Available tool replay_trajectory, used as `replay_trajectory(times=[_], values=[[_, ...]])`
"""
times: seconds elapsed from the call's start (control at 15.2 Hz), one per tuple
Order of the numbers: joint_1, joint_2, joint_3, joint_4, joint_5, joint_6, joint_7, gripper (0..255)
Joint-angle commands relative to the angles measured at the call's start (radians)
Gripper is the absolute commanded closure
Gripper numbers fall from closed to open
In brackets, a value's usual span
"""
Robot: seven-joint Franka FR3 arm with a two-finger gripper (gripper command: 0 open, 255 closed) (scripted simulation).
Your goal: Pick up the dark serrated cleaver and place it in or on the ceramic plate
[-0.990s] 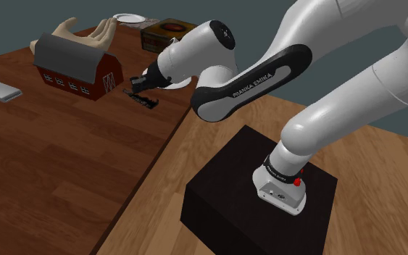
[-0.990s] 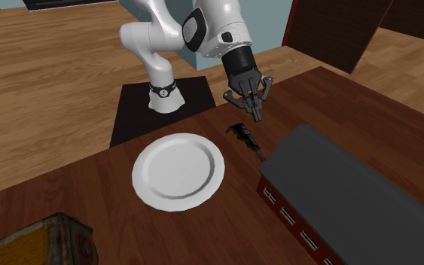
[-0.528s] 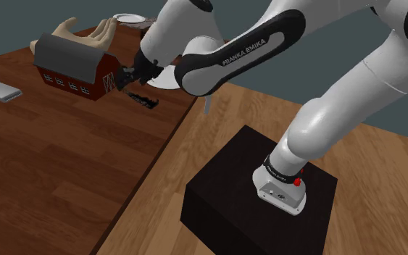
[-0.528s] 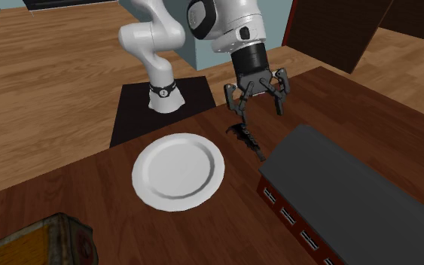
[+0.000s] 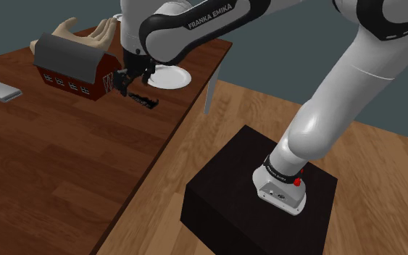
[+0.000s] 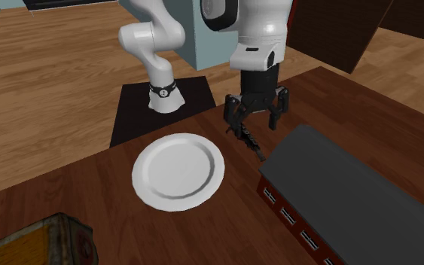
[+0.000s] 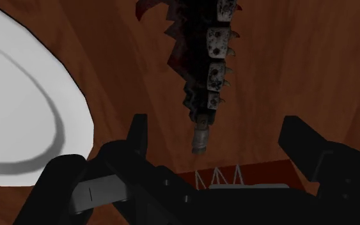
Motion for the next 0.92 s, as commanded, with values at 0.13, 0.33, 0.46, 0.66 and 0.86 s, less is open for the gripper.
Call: replay_trajectory(times=[0.13, 0.33, 0.46, 0.66, 0.86], values=[[-0.002, 0.045, 0.0, 0.003, -0.028, 0.016, 0.012, 0], [-0.003, 0.071, -0.001, -0.003, -0.046, 0.045, 0.024, 0], [-0.003, 0.071, -0.001, -0.003, -0.046, 0.045, 0.024, 0], [-0.003, 0.071, -0.001, -0.003, -0.046, 0.045, 0.024, 0], [-0.003, 0.071, -0.001, -0.003, -0.046, 0.045, 0.024, 255]])
